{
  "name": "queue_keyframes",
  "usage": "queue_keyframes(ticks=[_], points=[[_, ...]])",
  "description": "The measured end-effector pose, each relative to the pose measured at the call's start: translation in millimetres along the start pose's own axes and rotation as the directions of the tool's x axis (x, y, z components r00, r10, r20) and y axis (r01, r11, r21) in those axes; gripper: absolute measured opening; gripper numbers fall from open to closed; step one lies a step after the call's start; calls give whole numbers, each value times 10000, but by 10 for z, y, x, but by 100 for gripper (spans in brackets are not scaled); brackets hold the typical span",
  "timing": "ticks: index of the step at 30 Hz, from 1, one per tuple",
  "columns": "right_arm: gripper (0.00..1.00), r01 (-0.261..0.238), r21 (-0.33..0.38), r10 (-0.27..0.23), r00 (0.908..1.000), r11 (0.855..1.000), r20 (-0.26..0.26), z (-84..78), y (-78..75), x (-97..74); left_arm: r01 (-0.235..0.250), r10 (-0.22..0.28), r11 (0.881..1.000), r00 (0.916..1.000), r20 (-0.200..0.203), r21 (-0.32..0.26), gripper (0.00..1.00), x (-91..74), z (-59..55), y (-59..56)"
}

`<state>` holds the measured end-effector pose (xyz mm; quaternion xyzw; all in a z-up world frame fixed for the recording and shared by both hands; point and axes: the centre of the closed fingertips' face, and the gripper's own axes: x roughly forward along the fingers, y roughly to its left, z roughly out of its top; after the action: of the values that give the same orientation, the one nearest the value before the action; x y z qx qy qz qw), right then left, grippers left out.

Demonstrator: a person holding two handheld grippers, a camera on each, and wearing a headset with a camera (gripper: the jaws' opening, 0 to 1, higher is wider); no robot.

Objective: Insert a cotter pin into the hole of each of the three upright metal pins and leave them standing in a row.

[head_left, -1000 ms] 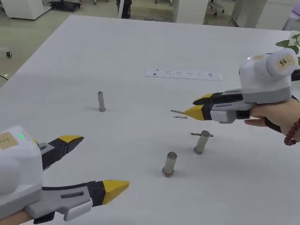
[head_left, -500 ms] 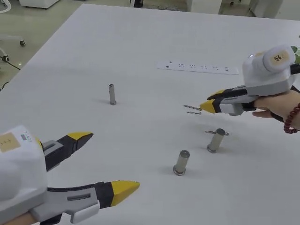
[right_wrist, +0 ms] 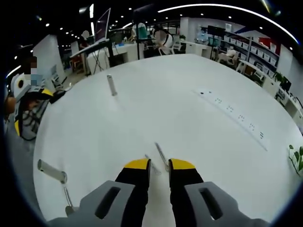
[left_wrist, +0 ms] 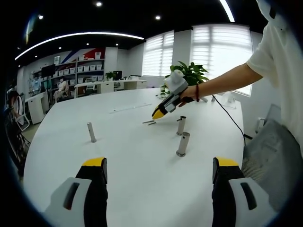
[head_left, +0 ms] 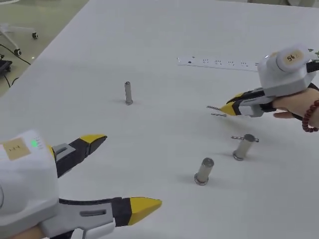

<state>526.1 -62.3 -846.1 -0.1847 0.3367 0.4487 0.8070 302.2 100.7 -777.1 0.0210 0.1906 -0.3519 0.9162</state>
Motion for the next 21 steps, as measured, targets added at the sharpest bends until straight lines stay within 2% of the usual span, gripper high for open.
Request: queue_keyframes(ticks=[4,9,15,18,21], points=[[16,23,-128,-27,9995,9999,-318,-67,-77,99,-42,42,10000,10000,-8,18,94,16,1,6],[15,-44,-234,31,9985,9997,-553,-92,-119,139,-11,11,10000,10000,-48,25,97,39,2,0],[14,-182,-518,136,9961,9985,-867,-115,-115,147,-3,3,9999,10000,-12,-156,100,53,4,10],[13,-251,-392,212,9950,9989,-976,-125,-100,158,37,-35,9995,10000,67,-316,100,56,13,11],[13,-375,-644,300,9932,9972,-1127,-132,-91,180,42,-38,9993,9999,124,-358,100,56,26,17]])
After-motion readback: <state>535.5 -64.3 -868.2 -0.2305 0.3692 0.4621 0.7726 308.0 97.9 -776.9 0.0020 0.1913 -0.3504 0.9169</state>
